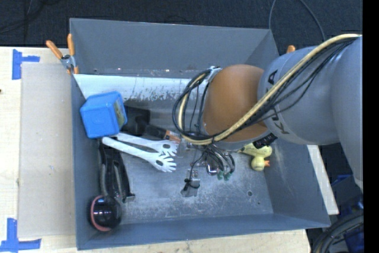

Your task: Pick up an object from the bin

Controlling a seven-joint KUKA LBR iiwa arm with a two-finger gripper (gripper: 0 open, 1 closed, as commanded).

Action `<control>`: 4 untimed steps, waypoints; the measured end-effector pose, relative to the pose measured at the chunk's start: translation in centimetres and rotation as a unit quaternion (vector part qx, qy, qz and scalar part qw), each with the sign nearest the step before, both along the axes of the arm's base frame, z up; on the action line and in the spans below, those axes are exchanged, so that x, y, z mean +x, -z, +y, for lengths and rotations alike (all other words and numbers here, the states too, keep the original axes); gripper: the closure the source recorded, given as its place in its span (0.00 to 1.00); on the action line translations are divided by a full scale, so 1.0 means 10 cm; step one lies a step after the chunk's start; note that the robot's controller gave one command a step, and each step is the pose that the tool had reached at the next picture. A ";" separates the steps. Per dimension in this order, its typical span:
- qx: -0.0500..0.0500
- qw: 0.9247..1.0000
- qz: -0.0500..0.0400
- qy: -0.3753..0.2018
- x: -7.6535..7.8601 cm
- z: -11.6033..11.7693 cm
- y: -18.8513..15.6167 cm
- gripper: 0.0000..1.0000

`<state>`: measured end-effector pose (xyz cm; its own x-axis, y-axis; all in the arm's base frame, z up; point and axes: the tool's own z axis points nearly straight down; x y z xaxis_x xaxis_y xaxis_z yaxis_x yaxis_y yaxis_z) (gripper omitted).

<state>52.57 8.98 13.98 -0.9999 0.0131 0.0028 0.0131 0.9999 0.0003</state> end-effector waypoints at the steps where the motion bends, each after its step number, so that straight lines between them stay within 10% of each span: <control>1: 0.000 1.000 0.000 0.000 0.00 0.00 0.00 0.00; 2: -0.001 1.000 -0.002 -0.008 0.02 0.07 0.08 0.00; 3: 0.000 0.997 -0.002 -0.071 0.37 0.21 0.33 0.00; 4: 0.000 0.999 0.001 -0.032 0.51 0.79 0.50 0.00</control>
Offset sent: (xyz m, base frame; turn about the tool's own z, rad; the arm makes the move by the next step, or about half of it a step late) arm 0.0040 0.0458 -0.0486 -0.1088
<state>57.65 16.90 8.97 -0.9987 -0.0502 0.0043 -0.0502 0.9987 0.0005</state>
